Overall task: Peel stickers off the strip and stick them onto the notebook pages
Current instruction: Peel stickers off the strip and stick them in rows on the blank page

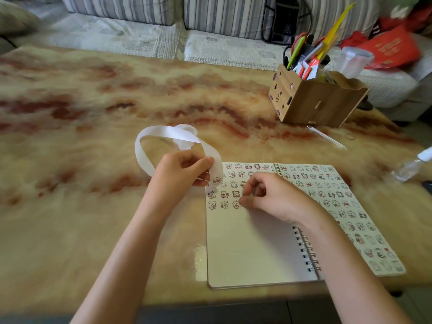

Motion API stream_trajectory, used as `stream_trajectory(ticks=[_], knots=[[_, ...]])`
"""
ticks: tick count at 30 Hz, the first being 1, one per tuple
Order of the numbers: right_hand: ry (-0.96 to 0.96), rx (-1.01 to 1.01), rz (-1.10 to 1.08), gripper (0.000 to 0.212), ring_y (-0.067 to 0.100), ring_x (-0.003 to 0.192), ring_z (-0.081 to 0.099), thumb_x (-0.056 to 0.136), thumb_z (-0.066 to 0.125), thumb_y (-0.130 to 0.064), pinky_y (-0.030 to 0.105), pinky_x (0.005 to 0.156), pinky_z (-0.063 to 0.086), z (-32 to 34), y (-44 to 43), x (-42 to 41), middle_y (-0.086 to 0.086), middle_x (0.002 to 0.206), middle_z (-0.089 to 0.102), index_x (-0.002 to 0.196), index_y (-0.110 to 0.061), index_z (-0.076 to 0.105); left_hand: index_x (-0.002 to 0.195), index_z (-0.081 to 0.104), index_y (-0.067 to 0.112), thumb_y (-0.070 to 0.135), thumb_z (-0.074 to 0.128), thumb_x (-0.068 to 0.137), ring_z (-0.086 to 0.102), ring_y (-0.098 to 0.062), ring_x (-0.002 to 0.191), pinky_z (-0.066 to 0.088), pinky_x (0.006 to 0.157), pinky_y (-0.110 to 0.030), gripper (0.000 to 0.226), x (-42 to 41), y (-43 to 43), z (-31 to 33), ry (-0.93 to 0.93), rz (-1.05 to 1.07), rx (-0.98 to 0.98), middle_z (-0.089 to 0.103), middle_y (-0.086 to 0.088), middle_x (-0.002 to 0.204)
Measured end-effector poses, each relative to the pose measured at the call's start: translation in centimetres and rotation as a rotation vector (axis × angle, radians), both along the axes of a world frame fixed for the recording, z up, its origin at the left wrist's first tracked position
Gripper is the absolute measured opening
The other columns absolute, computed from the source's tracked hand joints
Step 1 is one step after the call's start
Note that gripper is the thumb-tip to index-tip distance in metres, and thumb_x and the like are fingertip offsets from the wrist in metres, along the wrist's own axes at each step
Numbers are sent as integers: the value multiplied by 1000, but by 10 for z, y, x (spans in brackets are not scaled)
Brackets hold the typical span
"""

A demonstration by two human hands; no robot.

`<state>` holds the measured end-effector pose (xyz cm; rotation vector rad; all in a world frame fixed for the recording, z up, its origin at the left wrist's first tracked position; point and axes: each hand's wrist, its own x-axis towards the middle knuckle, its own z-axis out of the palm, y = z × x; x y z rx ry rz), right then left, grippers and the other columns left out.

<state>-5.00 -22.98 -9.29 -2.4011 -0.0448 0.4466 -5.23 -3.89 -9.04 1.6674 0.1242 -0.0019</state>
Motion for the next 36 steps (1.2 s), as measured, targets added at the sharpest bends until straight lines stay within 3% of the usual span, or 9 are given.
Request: stream_trajectory(ticks=[3,7,14,20,23,27,29,33,36], knots=[[21,18,-1,18,11,64,49,81,73,-36,30,62,39,2,-2,1,-6,75,57,86,-25,60,82,70,2,13,63,89,65,-4,60,57,64,-18,15,0,1,-1,0,-3,-5,70,4,63],[-5,-46,-14,43,10,62,50,65,80,-54,27,59,37,3,3,-2,-11,69,54,87,-24,59,82,70,2,14,64,88,66,-5,61,57,64,-18,15,1,0,-1,-4,-1,0,70,1,65],[60,68,6,22,11,62,49,75,79,-29,31,65,39,3,-4,3,-6,70,56,85,-21,61,81,70,3,14,63,89,65,-8,63,59,68,-23,15,1,2,-2,-4,-2,10,71,-8,74],[-19,-66,-96,44,9,63,52,64,78,-58,27,58,35,4,6,-1,-12,66,57,83,-23,60,81,69,3,13,62,89,63,-9,59,57,64,-21,15,1,0,-1,-9,-15,0,69,-8,72],[-29,-97,-76,36,9,63,50,70,79,-49,27,56,33,4,8,-1,-12,68,53,85,-22,60,80,70,5,12,61,90,63,-10,60,57,62,-20,15,0,-1,0,-19,-19,-20,70,-3,69],[-63,-76,-59,8,8,60,49,89,63,-30,24,52,32,6,5,-1,-9,71,57,88,-22,62,85,70,2,12,60,91,64,-11,62,55,60,-19,15,1,0,0,-25,-20,-34,72,-6,73],[-120,3,-55,9,9,62,55,92,60,-29,25,56,38,8,7,-2,-6,74,66,89,-21,63,85,69,1,12,60,91,64,-12,63,55,59,-18,15,1,0,0,-23,-20,-44,71,-7,74],[-275,390,-64,14,8,62,62,92,60,-30,23,58,47,12,20,-4,-1,80,72,90,-17,66,86,69,0,13,60,91,65,-14,64,58,64,-22,16,2,-2,-1,-30,-15,-56,71,-9,75],[-360,482,-36,9,7,68,63,85,71,-20,21,61,48,11,30,-7,-1,82,71,91,-18,66,86,69,1,16,61,90,67,-15,66,59,67,-26,17,2,-2,-2,-51,9,-23,71,-15,78]])
